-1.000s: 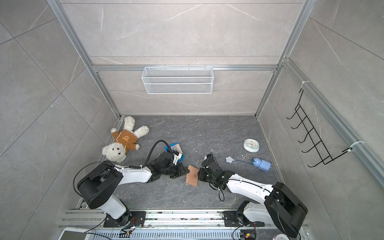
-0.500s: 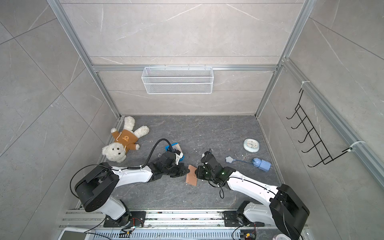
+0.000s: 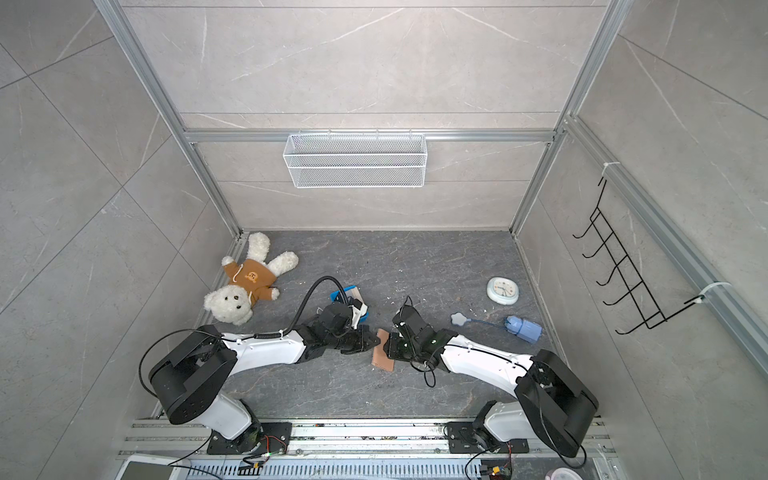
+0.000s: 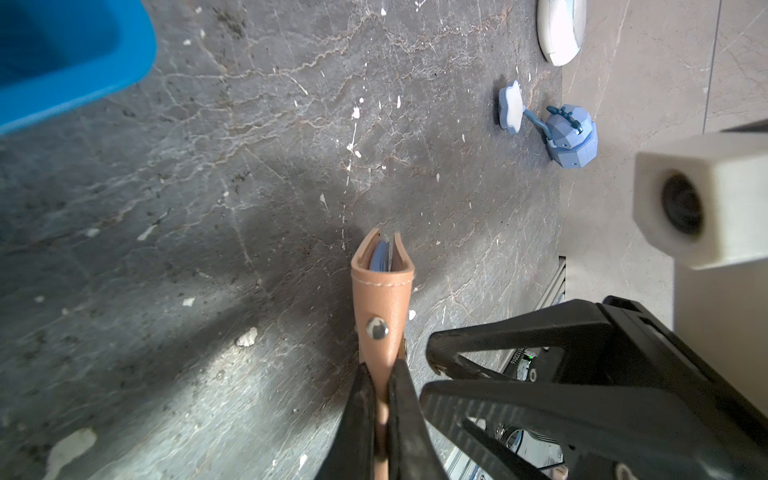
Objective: Put the credit cards into the card holder
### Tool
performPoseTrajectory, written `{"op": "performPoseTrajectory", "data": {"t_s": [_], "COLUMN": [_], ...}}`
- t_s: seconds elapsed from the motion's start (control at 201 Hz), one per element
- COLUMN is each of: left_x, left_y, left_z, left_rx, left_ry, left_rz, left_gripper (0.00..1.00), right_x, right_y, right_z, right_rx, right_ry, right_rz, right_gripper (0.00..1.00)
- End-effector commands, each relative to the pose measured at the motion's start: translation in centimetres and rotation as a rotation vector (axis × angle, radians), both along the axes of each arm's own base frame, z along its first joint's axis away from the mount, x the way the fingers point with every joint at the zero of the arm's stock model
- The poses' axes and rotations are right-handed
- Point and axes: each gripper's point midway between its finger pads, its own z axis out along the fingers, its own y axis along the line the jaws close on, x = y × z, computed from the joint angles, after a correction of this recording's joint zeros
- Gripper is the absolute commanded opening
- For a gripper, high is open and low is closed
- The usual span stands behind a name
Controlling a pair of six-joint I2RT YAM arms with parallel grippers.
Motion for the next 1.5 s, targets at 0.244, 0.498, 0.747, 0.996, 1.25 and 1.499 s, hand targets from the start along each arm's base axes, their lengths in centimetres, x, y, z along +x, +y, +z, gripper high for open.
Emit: {"op": "performPoseTrajectory", "data": {"t_s": [0.244, 0.498, 0.747, 0.996, 1.25, 1.499], "left_x": [0.6, 0.6, 0.7, 0.5, 0.4, 0.3], "left_y": [-1.3, -1.2, -1.0, -1.0, -0.9, -0.6], "left_z": [4.2, 4.1, 3.7, 3.5, 3.5, 2.9], "left_rx": [-0.088, -0.082, -0.062, -0.056, -0.054, -0.033], "left_ry": [-0.085, -0.087, -0.087, -0.088, -0.09, -0.082], "left_rz": [-0.029, -0.026, -0.021, -0.023, -0.021, -0.014], "left_gripper": [0.0, 0.0, 0.0, 0.0, 0.0, 0.0], "right_x": [0.4, 0.5, 0.5, 0.3, 0.0, 0.1], "right_y": [-0.6, -1.9, -2.5, -2.4, -1.8, -2.9], "right_z": [-1.0, -1.5, -1.4, -1.3, -1.4, -1.1], "right_rx": [-0.107, -0.188, -0.219, -0.241, -0.25, -0.292], "right_ry": [0.011, 0.014, 0.001, -0.015, -0.026, -0.047], "right_rz": [-0.009, -0.036, -0.05, -0.042, -0.027, -0.057], "right_gripper": [0.29, 0.23, 0.17, 0.14, 0.07, 0.02]}}
